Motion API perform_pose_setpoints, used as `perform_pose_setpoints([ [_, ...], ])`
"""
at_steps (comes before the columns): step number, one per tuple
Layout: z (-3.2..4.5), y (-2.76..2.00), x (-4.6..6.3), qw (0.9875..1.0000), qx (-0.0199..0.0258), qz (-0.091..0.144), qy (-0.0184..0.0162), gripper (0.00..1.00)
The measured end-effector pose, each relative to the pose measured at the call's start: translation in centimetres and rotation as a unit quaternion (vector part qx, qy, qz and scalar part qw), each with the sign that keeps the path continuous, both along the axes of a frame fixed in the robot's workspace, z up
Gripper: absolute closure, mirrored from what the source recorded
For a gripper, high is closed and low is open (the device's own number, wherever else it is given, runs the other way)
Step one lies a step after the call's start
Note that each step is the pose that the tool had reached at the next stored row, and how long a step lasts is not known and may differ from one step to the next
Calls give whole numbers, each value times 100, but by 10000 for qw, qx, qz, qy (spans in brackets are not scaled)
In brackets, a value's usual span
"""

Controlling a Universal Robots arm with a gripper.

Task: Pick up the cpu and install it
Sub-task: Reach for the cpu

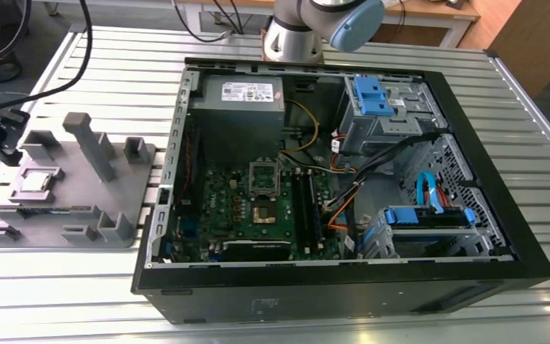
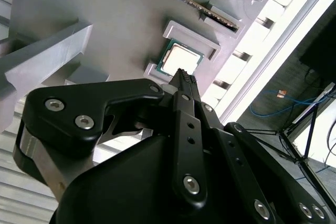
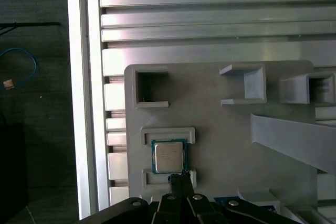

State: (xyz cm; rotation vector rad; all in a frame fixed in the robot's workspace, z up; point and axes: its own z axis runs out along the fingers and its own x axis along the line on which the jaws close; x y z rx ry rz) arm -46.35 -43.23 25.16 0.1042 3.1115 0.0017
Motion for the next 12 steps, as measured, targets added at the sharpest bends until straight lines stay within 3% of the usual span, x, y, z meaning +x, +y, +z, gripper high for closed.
perform_pose_setpoints([
  [6,-27,0,0,10000,0,0,-1,89],
  [12,-110,0,0,10000,0,0,0,89],
])
